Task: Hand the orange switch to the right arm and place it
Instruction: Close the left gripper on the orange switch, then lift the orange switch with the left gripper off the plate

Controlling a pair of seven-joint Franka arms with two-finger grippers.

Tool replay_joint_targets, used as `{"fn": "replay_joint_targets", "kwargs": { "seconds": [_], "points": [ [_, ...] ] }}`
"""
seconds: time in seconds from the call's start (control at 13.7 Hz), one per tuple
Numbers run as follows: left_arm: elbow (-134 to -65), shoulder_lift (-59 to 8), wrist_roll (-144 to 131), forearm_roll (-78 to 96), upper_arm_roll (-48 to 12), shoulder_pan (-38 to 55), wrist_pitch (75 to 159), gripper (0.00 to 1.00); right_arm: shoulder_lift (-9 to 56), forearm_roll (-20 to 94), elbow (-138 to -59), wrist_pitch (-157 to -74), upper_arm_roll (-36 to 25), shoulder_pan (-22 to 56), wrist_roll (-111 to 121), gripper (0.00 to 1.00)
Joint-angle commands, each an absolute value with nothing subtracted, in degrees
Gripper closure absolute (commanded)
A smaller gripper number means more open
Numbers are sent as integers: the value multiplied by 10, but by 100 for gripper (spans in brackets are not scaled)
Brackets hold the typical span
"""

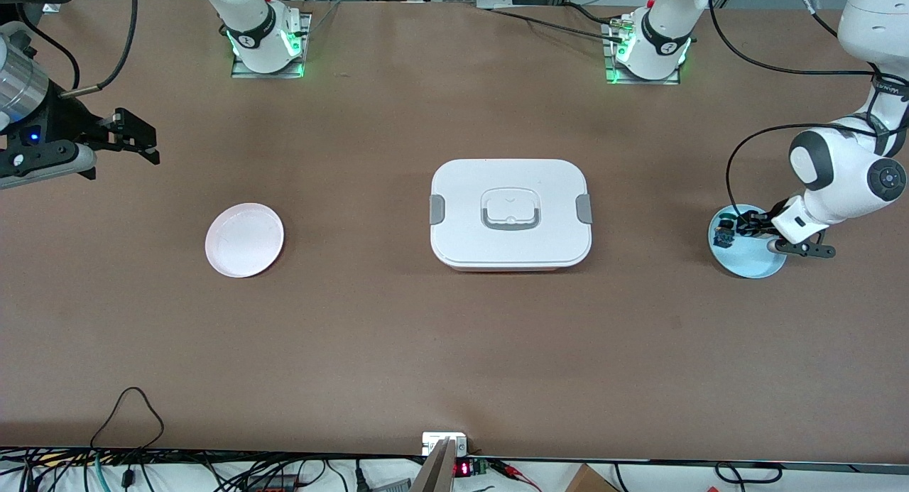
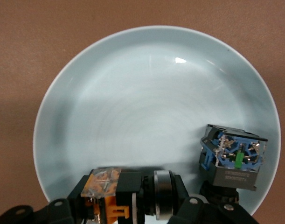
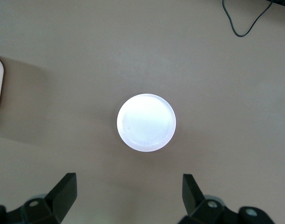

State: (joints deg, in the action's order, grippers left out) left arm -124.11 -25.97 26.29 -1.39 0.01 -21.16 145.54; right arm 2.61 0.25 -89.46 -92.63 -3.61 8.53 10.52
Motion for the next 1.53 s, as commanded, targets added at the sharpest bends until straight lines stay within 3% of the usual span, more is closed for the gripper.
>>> {"fn": "replay_joint_targets", "kwargs": {
  "seconds": [0.0,0.58,0.95,1.46],
  "points": [
    [-1233,-231,271,-18,-4,-216,1422,99,26,-1,-892,-928,-35,85,107,0],
    [-1118,-186,271,-18,-20,-181,1205,100,26,-1,-892,-928,-35,85,107,0],
    [-1082,-142,271,-13,-63,-171,1154,100,26,-1,-892,-928,-35,85,107,0],
    [-1068,-92,373,50,-63,-124,1136,100,27,-2,-892,-934,-36,83,105,0]
  ]
}}
